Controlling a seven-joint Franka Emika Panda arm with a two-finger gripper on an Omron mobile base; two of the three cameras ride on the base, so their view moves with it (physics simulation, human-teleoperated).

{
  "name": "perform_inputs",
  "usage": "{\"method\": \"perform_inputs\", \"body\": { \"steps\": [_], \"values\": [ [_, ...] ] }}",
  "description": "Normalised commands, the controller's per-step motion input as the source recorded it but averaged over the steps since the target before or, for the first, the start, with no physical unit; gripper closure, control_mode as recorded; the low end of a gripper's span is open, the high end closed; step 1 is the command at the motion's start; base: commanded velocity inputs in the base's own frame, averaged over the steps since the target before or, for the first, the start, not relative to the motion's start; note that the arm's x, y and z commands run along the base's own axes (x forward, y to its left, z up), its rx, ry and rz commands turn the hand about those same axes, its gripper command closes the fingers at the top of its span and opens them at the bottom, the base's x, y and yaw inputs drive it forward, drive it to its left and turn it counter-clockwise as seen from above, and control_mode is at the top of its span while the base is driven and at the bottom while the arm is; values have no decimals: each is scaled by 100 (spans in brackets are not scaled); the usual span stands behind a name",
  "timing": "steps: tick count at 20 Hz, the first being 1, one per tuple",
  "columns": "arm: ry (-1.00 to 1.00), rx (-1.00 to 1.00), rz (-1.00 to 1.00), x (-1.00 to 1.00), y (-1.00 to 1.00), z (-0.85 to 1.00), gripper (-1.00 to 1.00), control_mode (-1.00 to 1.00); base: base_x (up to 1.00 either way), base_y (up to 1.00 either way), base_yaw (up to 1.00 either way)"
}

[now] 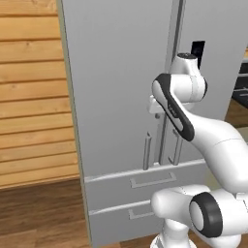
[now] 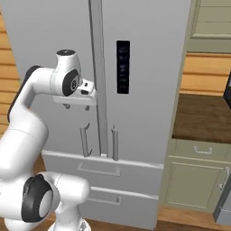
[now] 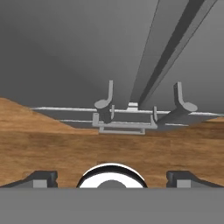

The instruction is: Take the strawberry from the fridge and place it on top of the pancake, located on the dining counter.

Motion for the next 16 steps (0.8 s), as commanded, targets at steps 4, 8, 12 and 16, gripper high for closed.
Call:
{"method": "perform_inputs", "body": {
  "steps": [4, 8, 12, 16],
  "values": [
    [0, 0, 0, 0, 0, 0, -100, 100, 16, -33, 0],
    [0, 0, 0, 0, 0, 0, -100, 100, -6, -13, 0],
    [0, 0, 0, 0, 0, 0, -100, 100, -61, -13, -4],
    [0, 0, 0, 0, 0, 0, -100, 100, -90, -21, -6]
  ]
}}
